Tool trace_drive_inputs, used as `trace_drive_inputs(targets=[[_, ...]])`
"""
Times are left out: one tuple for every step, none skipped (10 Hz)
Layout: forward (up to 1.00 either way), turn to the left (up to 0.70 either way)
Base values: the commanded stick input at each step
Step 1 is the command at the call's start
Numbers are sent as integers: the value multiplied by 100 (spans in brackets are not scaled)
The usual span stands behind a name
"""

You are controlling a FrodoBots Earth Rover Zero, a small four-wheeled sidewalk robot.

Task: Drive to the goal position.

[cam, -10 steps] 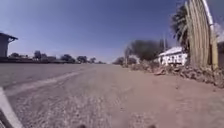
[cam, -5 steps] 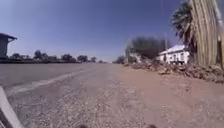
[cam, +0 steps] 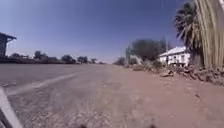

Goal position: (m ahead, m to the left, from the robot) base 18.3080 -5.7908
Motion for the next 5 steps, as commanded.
trace_drive_inputs(targets=[[70, 0], [70, 0], [70, 0], [70, 0], [70, 0]])
